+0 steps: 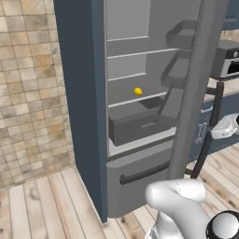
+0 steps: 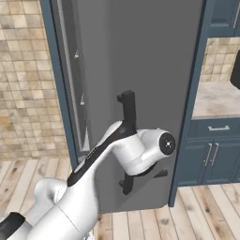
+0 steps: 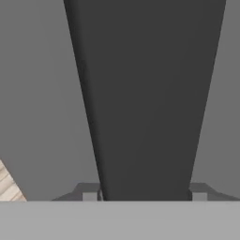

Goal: Retrieve a lemon from the fridge and place it on the cutting board with the fish.

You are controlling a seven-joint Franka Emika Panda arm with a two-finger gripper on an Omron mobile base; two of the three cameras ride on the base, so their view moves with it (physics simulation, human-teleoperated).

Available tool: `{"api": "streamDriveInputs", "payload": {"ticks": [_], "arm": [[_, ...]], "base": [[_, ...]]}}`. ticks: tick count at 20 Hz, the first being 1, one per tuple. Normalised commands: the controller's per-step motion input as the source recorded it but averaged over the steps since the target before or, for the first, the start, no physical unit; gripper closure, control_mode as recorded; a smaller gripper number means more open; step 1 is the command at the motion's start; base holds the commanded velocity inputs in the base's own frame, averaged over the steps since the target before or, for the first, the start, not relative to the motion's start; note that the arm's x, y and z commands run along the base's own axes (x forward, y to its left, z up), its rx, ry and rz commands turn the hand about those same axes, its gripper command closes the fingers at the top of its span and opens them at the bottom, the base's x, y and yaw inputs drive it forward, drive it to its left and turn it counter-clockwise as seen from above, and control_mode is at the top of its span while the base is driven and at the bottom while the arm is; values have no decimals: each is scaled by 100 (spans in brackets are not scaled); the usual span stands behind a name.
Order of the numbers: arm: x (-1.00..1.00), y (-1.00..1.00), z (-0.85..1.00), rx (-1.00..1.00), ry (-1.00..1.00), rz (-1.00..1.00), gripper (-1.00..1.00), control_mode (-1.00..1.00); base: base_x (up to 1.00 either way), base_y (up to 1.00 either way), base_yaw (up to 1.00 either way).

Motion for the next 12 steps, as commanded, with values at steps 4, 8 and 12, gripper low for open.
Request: {"api": "streamDriveInputs", "payload": {"ticks": [4,8,12], "arm": [[-69,-39,1,0,0,0,-100,-100],[-57,-10,6,0,0,0,-100,-100],[-66,0,32,-2,-3,-2,-100,-100]], "base": [[0,0,0],[0,0,0],[0,0,0]]}}
